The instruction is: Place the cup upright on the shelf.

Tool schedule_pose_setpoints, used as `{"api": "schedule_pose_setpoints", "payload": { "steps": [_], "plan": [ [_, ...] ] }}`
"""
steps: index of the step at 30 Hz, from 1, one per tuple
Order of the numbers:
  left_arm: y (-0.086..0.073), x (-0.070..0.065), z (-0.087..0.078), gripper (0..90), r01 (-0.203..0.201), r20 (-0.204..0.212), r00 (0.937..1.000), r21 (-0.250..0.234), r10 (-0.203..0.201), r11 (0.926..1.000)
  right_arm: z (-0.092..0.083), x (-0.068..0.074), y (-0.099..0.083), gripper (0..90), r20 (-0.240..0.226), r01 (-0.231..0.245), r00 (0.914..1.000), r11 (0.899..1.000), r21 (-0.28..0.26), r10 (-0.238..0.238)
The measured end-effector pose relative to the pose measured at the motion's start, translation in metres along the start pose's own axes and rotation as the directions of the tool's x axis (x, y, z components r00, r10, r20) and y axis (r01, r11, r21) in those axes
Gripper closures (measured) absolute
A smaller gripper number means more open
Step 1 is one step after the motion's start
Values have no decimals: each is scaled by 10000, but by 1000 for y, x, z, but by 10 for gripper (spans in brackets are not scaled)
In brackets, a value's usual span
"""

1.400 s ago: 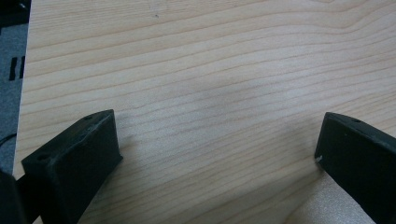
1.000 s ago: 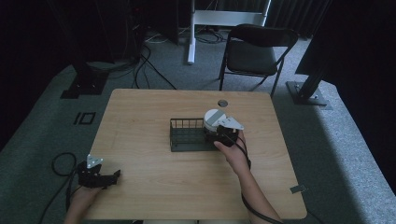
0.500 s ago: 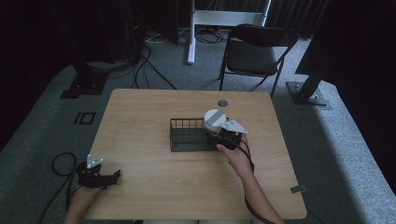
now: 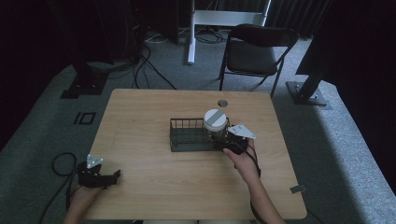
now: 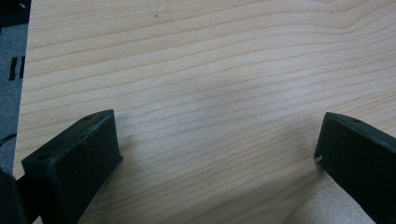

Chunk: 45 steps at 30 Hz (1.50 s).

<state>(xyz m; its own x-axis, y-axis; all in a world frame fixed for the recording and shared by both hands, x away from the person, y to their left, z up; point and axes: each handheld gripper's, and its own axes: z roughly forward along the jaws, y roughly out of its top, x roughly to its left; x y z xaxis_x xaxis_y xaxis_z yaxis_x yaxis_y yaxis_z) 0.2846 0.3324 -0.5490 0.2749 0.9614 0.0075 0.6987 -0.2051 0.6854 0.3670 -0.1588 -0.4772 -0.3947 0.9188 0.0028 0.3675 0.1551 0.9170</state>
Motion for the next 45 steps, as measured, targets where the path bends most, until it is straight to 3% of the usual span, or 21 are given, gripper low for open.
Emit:
{"api": "schedule_pose_setpoints", "payload": {
  "steps": [17,25,45],
  "plan": [
    [0,0,0,0,-1,-1,10000,2,1,10000,-26,-20,-26,128,296,-196,9994,9997,136,191],
    [0,0,0,1,-2,-5,10000,0,2,10000,-36,-36,-40,128,661,-371,9972,9989,301,351],
    [0,0,0,1,-6,-4,10000,2,6,10000,-46,-64,-69,125,1210,-749,9908,9898,1209,602]
  ]
}}
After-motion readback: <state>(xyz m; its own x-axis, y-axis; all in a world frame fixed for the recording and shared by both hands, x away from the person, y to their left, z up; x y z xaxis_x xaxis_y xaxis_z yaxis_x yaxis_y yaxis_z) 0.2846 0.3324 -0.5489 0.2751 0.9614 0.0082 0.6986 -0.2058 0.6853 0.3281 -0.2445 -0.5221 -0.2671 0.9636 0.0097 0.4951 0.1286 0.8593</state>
